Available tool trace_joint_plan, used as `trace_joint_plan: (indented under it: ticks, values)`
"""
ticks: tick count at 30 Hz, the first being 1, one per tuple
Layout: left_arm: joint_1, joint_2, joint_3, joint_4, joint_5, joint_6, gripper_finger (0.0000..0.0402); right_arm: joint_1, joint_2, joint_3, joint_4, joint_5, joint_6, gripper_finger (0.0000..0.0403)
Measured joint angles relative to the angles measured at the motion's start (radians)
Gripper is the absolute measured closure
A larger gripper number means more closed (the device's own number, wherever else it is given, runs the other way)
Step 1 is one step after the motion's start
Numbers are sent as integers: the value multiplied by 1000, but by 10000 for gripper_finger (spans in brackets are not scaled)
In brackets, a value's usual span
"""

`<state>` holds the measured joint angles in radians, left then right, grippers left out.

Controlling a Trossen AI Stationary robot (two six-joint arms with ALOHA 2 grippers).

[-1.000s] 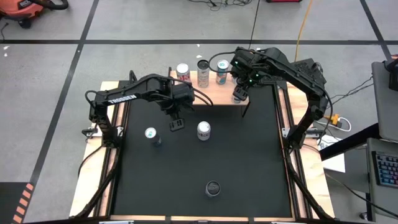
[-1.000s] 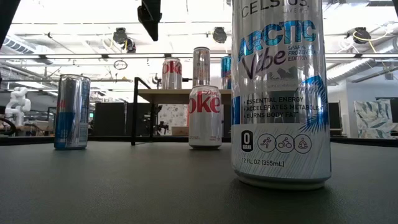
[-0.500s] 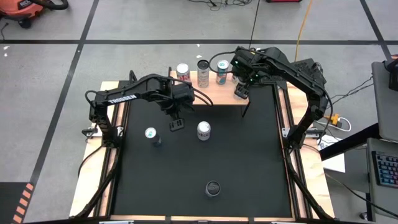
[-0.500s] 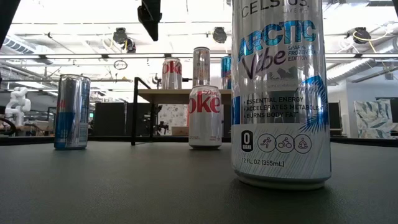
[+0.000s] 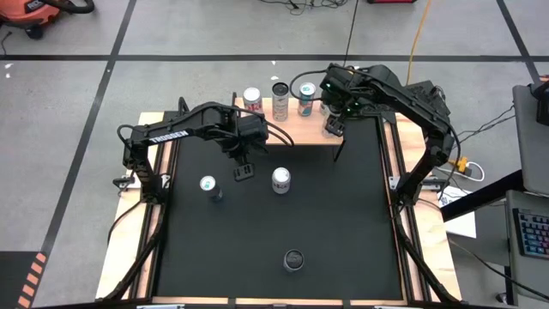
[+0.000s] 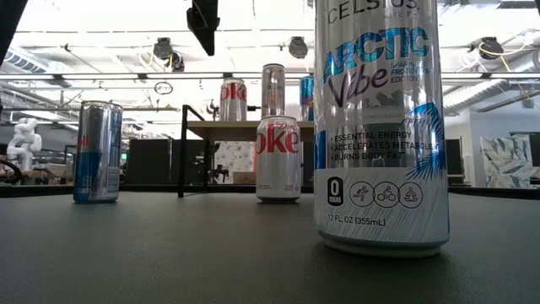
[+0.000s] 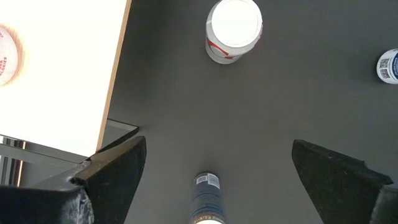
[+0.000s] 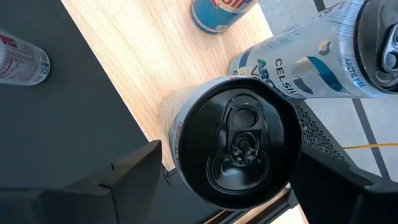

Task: Place canned beverage on shelf
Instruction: Put the white and yellow soda can aligned with the other white and yellow soda can on the shelf

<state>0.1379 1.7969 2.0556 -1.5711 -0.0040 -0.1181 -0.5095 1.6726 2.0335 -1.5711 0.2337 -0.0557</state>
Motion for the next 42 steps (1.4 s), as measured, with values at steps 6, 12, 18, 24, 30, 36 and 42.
trace_joint_plan:
  ticks: [6, 12, 18, 24, 30, 36, 42]
  values:
    - [0, 0, 0, 0, 0, 0, 4, 0, -1, 0, 0, 0, -12, 88]
    - [0, 0, 0, 0, 0, 0, 4, 0, -1, 0, 0, -2, -17, 76]
    - [0, 0, 0, 0, 0, 0, 4, 0, -1, 0, 0, 0, -16, 51]
    - [0, 0, 0, 0, 0, 0, 4, 0, -1, 69, 0, -4, -13, 46]
    - [0, 0, 0, 0, 0, 0, 4, 0, -17, 214, 3, -54, 12, 46]
    - [0, 0, 0, 0, 0, 0, 4, 1, -91, 238, 0, -52, 10, 46]
    - [0, 0, 0, 0, 0, 2, 4, 1, -130, 237, 0, 47, 65, 49]
